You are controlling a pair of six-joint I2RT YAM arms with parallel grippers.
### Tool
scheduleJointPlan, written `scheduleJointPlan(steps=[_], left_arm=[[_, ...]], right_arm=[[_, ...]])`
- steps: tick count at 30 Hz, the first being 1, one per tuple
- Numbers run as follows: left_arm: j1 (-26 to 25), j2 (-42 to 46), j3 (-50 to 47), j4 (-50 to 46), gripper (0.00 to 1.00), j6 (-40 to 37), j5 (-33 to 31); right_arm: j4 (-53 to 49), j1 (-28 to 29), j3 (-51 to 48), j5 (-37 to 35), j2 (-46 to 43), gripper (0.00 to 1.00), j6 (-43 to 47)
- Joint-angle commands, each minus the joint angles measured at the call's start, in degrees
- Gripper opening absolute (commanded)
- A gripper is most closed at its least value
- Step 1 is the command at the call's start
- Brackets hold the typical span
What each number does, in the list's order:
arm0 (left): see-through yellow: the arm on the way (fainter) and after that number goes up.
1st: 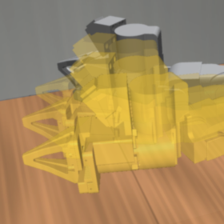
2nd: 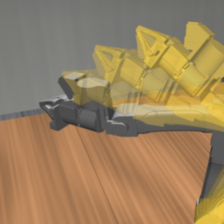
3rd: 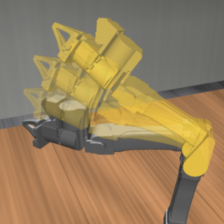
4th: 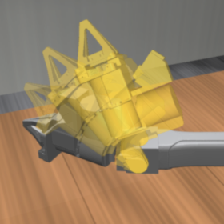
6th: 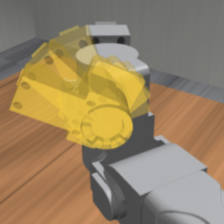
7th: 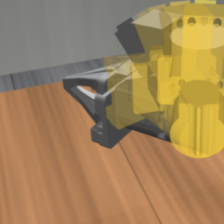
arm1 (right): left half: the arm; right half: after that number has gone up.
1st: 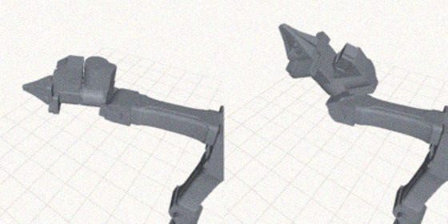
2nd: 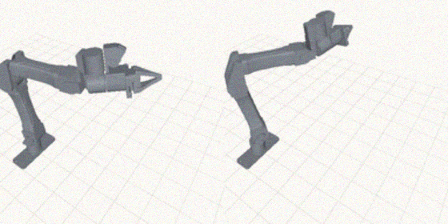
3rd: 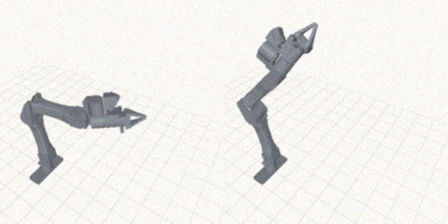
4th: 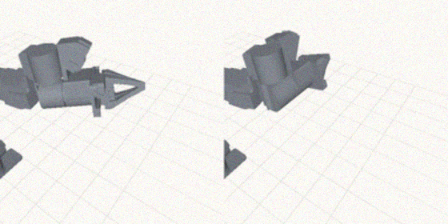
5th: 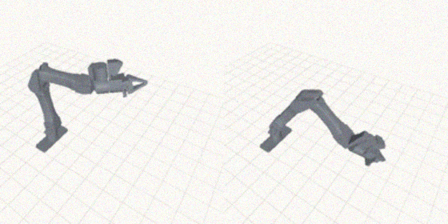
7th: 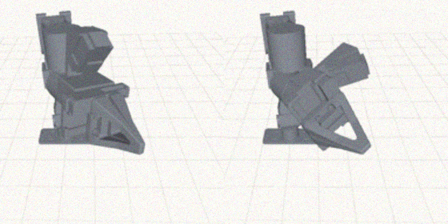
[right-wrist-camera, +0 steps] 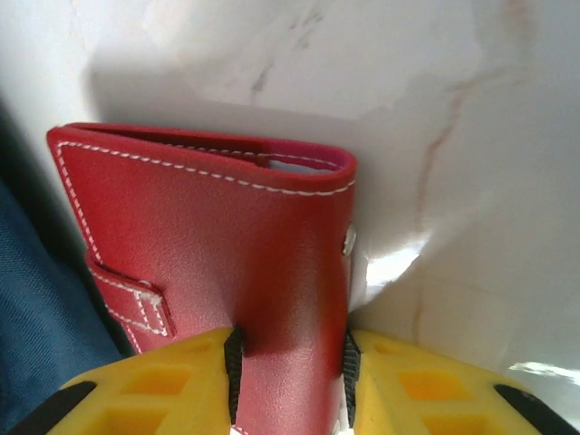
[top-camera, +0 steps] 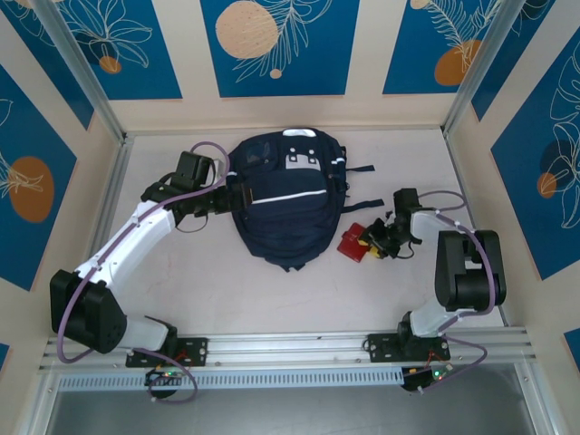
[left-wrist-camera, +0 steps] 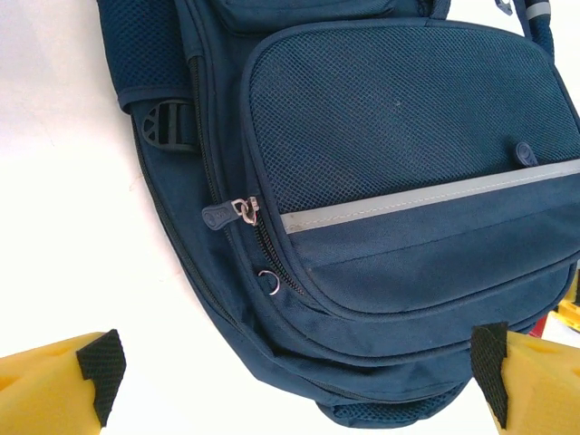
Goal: Pack the student bag
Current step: Pick up the card holder from the middle-right of the table, then open the student bag at the center of the table.
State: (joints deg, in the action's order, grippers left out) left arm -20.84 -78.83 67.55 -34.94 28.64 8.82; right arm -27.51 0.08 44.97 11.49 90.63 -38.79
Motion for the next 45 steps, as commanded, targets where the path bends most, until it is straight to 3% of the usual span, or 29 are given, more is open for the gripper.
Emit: scheduleJointPlan(steps=[1,4,13,22,28,35,45], left_arm=[[0.45,1.61,-0.73,0.84,1.0,0.93,1.72],[0.36,1.83,-0.78,0.75,1.0,0.72,2.16],[-1.41,0.09,1.13,0.13,1.0,-3.21,4.25],[-7.11,-4.59,4.92,1.62,0.99,-13.0,5.7],[-12.98,-10.22,10.72,1.98,0.93,-27.59,1.74],[-16.95,-18.96,19.32,-4.73,0.8,-42.02,4.77],[-17.13,-27.03,24.04,-6.02,0.58,-47.06,2.42]], right_arm=[[-0.9,0.96,2.01,-2.48,2.06,0.35,-0.99],[-1.67,1.7,2.72,-3.59,2.62,0.34,-0.59],[-2.0,1.93,3.28,-3.46,1.76,0.12,0.12],[-2.27,1.77,1.99,-5.04,-11.3,0.01,-0.27],[-7.41,1.3,5.16,-2.44,-16.31,0.0,0.9],[-9.63,0.76,6.6,0.78,-21.33,0.0,0.73],[-9.58,0.54,7.44,4.15,-23.43,0.0,-0.15]])
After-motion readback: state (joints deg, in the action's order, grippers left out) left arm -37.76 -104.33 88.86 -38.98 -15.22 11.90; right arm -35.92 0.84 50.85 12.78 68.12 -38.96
